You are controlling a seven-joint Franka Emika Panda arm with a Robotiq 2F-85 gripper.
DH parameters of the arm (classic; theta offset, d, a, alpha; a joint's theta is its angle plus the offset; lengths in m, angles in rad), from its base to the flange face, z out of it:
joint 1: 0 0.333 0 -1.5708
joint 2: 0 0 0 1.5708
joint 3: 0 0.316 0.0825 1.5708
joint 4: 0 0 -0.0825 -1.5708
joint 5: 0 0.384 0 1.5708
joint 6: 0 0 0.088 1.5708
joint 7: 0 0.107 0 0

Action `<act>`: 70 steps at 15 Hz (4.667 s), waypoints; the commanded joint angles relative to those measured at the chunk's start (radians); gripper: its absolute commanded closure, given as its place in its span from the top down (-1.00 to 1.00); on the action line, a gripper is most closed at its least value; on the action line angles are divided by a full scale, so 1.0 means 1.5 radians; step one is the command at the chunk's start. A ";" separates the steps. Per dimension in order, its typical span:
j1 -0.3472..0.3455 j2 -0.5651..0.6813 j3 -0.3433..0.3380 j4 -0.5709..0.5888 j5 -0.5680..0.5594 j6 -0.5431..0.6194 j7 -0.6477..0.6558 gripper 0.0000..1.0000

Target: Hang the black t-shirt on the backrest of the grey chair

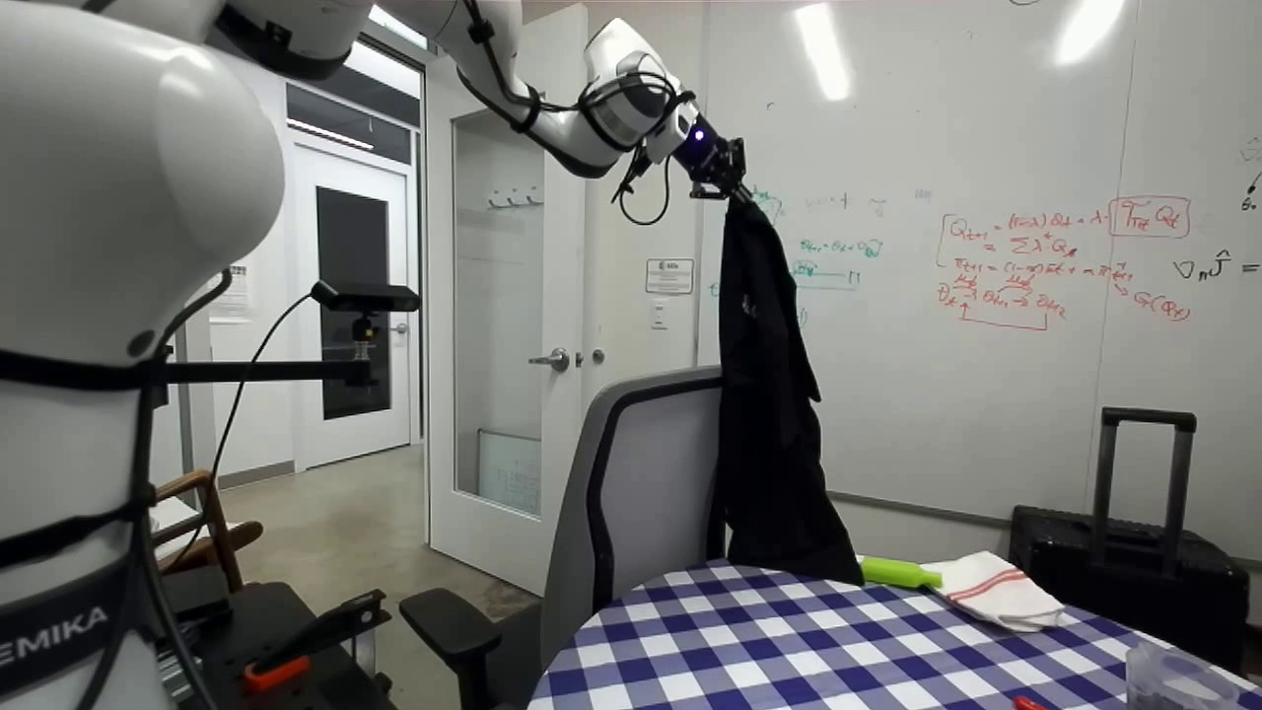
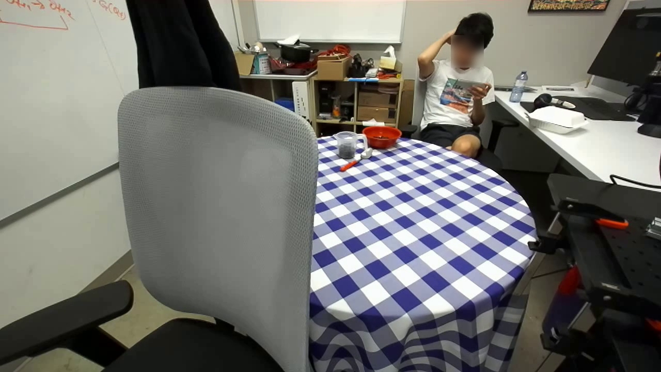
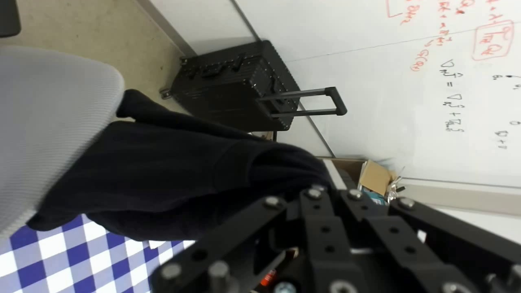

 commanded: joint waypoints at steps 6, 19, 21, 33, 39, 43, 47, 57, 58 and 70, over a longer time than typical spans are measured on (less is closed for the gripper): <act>-0.038 0.020 0.237 0.058 -0.192 -0.170 0.020 -0.98; -0.190 0.104 0.557 0.081 -0.314 -0.334 -0.071 0.18; -0.197 0.104 0.568 0.087 -0.321 -0.343 -0.078 0.49; -0.335 -0.028 0.606 -0.033 -0.261 -0.303 -0.256 1.00; -0.483 -0.167 0.672 -0.122 -0.123 -0.321 -0.436 1.00; -0.528 -0.245 0.637 -0.210 -0.193 -0.336 -0.560 1.00; -0.580 -0.323 0.608 -0.359 -0.293 -0.293 -0.689 1.00; -0.736 -0.474 0.572 -0.703 -0.117 -0.069 -1.204 1.00; -0.744 -0.482 0.564 -0.715 -0.098 -0.079 -1.252 1.00; -0.785 -0.515 0.533 -0.736 -0.066 -0.174 -1.481 1.00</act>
